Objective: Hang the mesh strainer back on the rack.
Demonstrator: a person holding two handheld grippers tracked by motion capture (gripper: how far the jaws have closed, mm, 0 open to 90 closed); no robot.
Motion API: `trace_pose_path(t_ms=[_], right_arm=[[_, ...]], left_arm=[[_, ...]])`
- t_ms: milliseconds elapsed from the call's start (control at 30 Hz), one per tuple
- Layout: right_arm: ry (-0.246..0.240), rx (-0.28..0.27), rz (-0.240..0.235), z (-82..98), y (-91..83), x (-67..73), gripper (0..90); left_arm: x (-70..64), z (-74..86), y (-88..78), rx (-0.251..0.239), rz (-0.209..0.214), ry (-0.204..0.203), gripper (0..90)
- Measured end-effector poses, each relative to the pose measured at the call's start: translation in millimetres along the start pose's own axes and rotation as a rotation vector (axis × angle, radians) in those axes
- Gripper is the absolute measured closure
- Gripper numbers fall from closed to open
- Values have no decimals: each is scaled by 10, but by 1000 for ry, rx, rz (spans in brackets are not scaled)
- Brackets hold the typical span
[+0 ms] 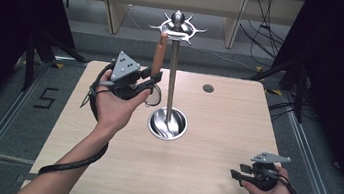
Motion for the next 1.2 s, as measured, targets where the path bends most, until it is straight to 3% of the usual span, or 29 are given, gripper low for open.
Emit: trace_pose_path(t_ms=[267,333,367,433,567,600,1200], right_arm=[[2,-23,-4,-15,10,2,543],[38,-62,-9,-27,40,30,542],[9,-10,3,-4,-1,3,542],[5,-4,4,-2,-6,1,542],[-13,-13,4,-12,-1,-13,542],[6,-6,1,-2,-2,1,542],[-2,-3,-1,-4,-3,-2,542]], left_arm=[[0,18,63,9,-14,8,683],[-5,22,78,11,-14,8,683],[-5,21,85,11,-15,6,683],[0,20,98,14,-17,7,683],[3,18,122,14,-21,4,683],[3,19,126,15,-21,5,683],[0,19,197,21,-26,2,683]])
Point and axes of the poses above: each handheld gripper's, and its own axes: y roughly forward along the jaws, z roughly out of its underside, x roughly to its left, the point moved 8 cm from there along y, roughly forward along the jaws, and after that the axes turned 12 degrees about y, right-handed, at the moved point
